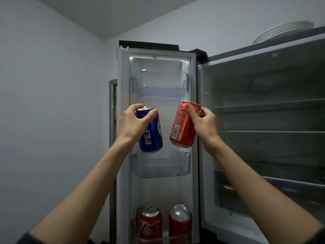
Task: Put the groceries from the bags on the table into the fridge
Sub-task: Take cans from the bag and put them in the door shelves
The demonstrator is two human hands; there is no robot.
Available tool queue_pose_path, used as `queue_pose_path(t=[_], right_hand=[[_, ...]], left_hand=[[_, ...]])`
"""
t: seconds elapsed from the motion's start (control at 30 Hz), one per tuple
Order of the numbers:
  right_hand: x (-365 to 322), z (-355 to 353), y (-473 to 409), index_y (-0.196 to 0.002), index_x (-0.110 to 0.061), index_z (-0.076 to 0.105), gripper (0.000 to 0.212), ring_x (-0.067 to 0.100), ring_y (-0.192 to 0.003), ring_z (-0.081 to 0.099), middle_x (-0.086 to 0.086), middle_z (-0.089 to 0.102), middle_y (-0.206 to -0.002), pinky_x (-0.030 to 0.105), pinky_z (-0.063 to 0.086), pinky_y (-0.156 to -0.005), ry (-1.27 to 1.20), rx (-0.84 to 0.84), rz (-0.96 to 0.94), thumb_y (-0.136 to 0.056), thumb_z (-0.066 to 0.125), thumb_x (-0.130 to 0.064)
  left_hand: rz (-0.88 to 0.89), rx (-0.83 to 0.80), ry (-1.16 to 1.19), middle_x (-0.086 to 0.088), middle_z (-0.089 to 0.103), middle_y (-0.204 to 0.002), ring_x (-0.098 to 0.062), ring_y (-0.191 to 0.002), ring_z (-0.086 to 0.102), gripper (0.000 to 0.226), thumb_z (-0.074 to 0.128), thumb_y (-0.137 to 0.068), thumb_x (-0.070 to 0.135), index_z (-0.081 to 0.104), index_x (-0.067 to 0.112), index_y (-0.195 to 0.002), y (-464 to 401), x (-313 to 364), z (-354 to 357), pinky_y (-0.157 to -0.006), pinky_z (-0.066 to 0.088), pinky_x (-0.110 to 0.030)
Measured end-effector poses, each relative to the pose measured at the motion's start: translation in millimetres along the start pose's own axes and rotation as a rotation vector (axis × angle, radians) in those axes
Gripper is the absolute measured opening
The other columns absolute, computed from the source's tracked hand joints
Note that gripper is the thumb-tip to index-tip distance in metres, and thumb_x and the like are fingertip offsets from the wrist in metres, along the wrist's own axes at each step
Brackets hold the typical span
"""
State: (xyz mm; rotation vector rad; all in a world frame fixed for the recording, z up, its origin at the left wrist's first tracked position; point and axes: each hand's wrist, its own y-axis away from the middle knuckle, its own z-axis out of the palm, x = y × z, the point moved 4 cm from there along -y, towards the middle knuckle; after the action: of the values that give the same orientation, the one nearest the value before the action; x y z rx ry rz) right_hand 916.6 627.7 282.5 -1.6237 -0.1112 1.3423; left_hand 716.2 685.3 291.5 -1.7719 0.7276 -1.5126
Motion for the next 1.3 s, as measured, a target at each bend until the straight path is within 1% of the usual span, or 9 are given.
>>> queue_pose_path(t=[0.17, 0.3, 0.6, 0.77, 0.87, 0.93, 1.13, 1.23, 1.3], right_hand=[[24, 21, -10, -0.113, -0.013, 0.059, 0.053, 0.023, -0.096, 0.062, 0.007, 0.066, -0.106, 0.036, 0.050, -0.087, 0.229, -0.002, -0.014, -0.074, 0.071, -0.048], [36, 29, -6, -0.107, -0.016, 0.059, 0.049, 0.021, -0.093, 0.061, 0.004, 0.065, -0.101, 0.035, 0.051, -0.083, 0.328, -0.080, -0.051, -0.075, 0.068, -0.052], [55, 38, 5, -0.093, -0.018, 0.064, 0.042, 0.013, -0.076, 0.065, -0.002, 0.067, -0.084, 0.024, 0.052, -0.064, 0.369, -0.235, -0.004, -0.076, 0.065, -0.056], [58, 39, 10, -0.095, -0.018, 0.065, 0.043, 0.013, -0.079, 0.065, -0.002, 0.068, -0.087, 0.030, 0.055, -0.070, 0.362, -0.224, -0.008, -0.076, 0.065, -0.056], [57, 38, 14, -0.093, -0.021, 0.058, 0.037, 0.016, -0.083, 0.064, -0.002, 0.064, -0.087, 0.033, 0.055, -0.075, 0.330, -0.231, 0.003, -0.078, 0.063, -0.054], [55, 36, 17, -0.098, -0.022, 0.052, 0.035, 0.014, -0.083, 0.059, -0.005, 0.058, -0.087, 0.028, 0.050, -0.072, 0.328, -0.254, 0.007, -0.081, 0.062, -0.051], [47, 30, 26, -0.129, -0.013, 0.043, 0.055, 0.009, -0.092, 0.045, -0.002, 0.051, -0.106, 0.025, 0.040, -0.077, 0.363, -0.309, 0.005, -0.087, 0.059, -0.044], [41, 24, 30, -0.136, -0.011, 0.039, 0.058, 0.019, -0.114, 0.050, 0.009, 0.051, -0.133, 0.033, 0.042, -0.093, 0.575, -0.258, -0.135, -0.090, 0.053, -0.044], [27, 19, 38, -0.141, -0.011, 0.034, 0.061, 0.022, -0.131, 0.040, 0.010, 0.043, -0.143, 0.036, 0.033, -0.106, 0.663, -0.215, -0.276, -0.092, 0.051, -0.042]], left_hand=[[-0.007, -0.034, -0.203, -0.008, 0.064, -0.117, -0.017, -0.096, 0.058, 0.057, 0.073, -0.076, 0.039, 0.057, 0.009, -0.122, -1, -19, 13, -0.078, 0.045, -0.025], [0.035, -0.103, -0.302, -0.007, 0.062, -0.120, -0.013, -0.097, 0.056, 0.059, 0.070, -0.079, 0.042, 0.054, 0.011, -0.126, 2, -22, 23, -0.074, 0.041, -0.020], [-0.034, -0.234, -0.324, -0.010, 0.060, -0.122, -0.013, -0.090, 0.054, 0.065, 0.065, -0.081, 0.046, 0.048, 0.008, -0.130, 6, -43, 30, -0.061, 0.044, -0.015], [-0.050, -0.252, -0.395, -0.009, 0.061, -0.117, -0.014, -0.089, 0.055, 0.061, 0.062, -0.081, 0.049, 0.051, 0.010, -0.126, 6, -44, 30, -0.059, 0.045, -0.016], [-0.011, -0.231, -0.493, -0.009, 0.054, -0.121, -0.019, -0.100, 0.055, 0.060, 0.060, -0.082, 0.050, 0.051, 0.010, -0.126, 7, -43, 30, -0.073, 0.051, -0.025], [0.015, -0.208, -0.539, -0.009, 0.050, -0.123, -0.022, -0.107, 0.053, 0.061, 0.059, -0.082, 0.052, 0.050, 0.011, -0.127, 9, -43, 31, -0.085, 0.049, -0.032], [0.082, -0.269, -0.672, -0.011, 0.053, -0.127, -0.023, -0.113, 0.052, 0.058, 0.049, -0.090, 0.049, 0.046, 0.011, -0.133, 16, -37, 30, -0.088, 0.043, -0.030], [0.197, -0.272, -0.763, -0.009, 0.053, -0.133, -0.024, -0.119, 0.051, 0.055, 0.047, -0.092, 0.046, 0.047, 0.012, -0.135, 21, -27, 24, -0.097, 0.043, -0.037], [0.304, -0.218, -0.747, -0.008, 0.051, -0.137, -0.023, -0.124, 0.048, 0.052, 0.047, -0.093, 0.043, 0.047, 0.013, -0.135, 29, -16, 19, -0.101, 0.042, -0.039]])
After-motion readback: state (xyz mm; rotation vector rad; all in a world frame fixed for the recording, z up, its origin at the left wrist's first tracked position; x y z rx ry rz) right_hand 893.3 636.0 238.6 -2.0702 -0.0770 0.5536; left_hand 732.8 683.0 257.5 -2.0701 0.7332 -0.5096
